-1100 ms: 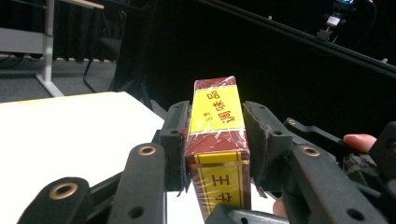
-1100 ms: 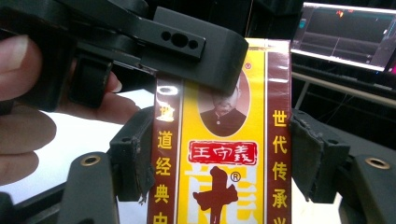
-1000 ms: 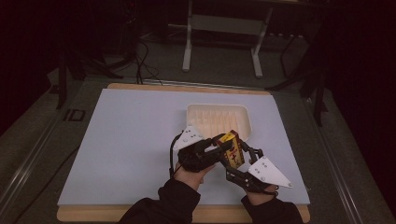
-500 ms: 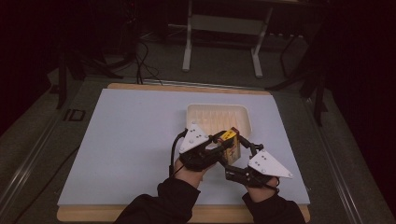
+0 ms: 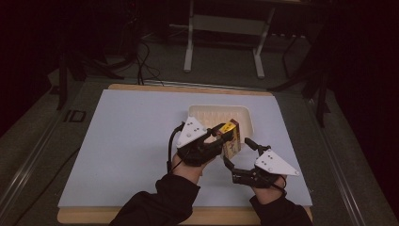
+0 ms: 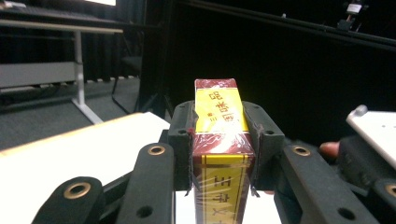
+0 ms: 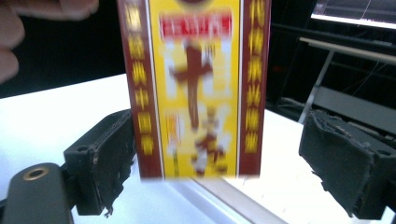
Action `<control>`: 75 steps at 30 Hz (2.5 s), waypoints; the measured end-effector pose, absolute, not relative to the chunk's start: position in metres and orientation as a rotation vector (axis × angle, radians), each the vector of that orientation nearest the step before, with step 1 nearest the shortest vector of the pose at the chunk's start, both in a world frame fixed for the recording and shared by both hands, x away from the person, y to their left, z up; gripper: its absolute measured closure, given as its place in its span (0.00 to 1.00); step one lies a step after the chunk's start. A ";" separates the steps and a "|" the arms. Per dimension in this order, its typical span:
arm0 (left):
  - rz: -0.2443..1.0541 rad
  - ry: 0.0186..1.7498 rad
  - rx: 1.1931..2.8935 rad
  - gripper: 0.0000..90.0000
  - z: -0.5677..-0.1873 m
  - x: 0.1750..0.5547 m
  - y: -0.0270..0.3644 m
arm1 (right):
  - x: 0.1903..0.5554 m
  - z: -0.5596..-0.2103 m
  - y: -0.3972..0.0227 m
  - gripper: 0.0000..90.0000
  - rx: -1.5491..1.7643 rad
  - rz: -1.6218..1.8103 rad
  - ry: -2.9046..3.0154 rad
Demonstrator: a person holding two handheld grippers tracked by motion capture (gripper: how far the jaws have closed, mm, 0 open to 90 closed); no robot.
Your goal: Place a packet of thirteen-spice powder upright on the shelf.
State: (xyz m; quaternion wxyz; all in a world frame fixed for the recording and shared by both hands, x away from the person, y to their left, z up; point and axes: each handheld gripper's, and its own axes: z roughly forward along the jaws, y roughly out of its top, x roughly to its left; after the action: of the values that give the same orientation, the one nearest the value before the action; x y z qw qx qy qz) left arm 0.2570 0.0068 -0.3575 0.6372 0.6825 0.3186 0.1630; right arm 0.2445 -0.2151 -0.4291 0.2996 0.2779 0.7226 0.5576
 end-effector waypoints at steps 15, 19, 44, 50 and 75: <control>0.626 0.901 1.514 0.77 -0.352 0.275 0.017 | 0.238 -0.430 -0.241 0.13 0.789 1.416 1.883; 0.723 0.954 1.505 0.77 -0.356 0.281 0.019 | 0.235 -0.430 -0.244 0.13 0.780 1.407 1.879; 0.952 1.205 1.416 0.76 -0.396 0.332 0.009 | 0.234 -0.439 -0.245 0.15 0.792 1.401 1.873; 0.988 1.259 1.385 0.76 -0.416 0.341 0.002 | 0.232 -0.439 -0.245 0.14 0.779 1.408 1.862; 1.031 1.354 1.381 0.76 -0.476 0.365 -0.006 | 0.235 -0.441 -0.251 0.15 0.793 1.423 1.882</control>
State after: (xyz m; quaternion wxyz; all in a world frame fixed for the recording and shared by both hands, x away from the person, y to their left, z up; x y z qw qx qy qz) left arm 0.3650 -0.0059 -0.4759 0.4575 0.5604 0.5493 0.4182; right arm 0.2346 -0.2510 -0.4413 0.3207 0.3018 0.7161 0.5415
